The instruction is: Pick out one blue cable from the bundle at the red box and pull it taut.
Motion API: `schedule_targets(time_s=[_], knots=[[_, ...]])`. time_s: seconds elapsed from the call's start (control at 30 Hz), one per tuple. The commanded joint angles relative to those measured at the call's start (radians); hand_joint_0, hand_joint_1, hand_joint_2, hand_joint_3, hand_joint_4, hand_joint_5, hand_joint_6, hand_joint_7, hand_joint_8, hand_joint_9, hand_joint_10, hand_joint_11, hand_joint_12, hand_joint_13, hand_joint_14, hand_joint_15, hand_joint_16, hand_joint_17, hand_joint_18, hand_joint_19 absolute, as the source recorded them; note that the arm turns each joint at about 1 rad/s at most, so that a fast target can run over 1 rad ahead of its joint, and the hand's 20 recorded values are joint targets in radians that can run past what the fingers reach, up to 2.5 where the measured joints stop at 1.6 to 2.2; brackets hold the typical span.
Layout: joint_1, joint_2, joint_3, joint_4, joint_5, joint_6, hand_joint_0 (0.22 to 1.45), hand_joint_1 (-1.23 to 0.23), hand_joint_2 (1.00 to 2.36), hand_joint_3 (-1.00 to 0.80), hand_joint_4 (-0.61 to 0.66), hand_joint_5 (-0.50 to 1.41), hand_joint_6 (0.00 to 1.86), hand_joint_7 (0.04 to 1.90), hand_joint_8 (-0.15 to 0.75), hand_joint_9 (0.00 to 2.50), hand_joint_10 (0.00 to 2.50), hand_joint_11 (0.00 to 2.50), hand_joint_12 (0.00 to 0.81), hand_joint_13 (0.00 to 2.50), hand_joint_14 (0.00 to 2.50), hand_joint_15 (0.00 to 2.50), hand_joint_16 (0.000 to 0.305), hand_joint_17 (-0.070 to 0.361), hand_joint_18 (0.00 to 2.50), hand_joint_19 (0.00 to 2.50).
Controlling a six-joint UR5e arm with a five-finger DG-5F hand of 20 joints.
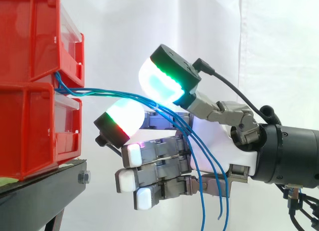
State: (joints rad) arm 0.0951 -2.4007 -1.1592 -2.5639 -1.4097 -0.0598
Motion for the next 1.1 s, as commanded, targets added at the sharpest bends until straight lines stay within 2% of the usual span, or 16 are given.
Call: schedule_targets(time_s=[0.0, 0.07, 0.23, 0.53, 1.07], knots=[[0.0, 0.0, -0.001, -0.009, -0.002, 0.0, 0.55, -0.52, 1.0, -0.5, 0.07, -0.2, 0.9, 1.02, 0.241, 1.0, 0.02, 0.75, 0.307, 0.9, 0.02, 0.63, 0.041, 0.093, 0.76, 0.74], [0.0, 0.0, -0.001, -0.013, -0.002, 0.001, 0.6, -0.53, 1.01, -0.44, 0.06, -0.2, 0.91, 1.04, 0.24, 0.97, 0.02, 0.76, 0.303, 0.9, 0.02, 0.64, 0.04, 0.09, 0.74, 0.74], [0.0, 0.0, -0.001, -0.015, -0.002, 0.0, 0.6, -0.63, 1.02, -0.29, 0.06, -0.21, 0.92, 1.06, 0.239, 0.91, 0.02, 0.75, 0.302, 0.89, 0.02, 0.64, 0.04, 0.091, 0.73, 0.73], [-0.003, 0.0, -0.001, -0.018, -0.002, 0.001, 0.63, -0.73, 1.03, -0.24, 0.01, -0.21, 0.93, 1.1, 0.237, 0.92, 0.02, 0.75, 0.299, 0.89, 0.02, 0.64, 0.04, 0.09, 0.73, 0.73], [-0.003, 0.0, -0.001, -0.018, -0.002, -0.005, 0.71, -0.81, 1.01, -0.39, -0.02, -0.21, 0.94, 1.05, 0.227, 0.94, 0.02, 0.75, 0.292, 0.91, 0.02, 0.65, 0.04, 0.09, 0.76, 0.71]])
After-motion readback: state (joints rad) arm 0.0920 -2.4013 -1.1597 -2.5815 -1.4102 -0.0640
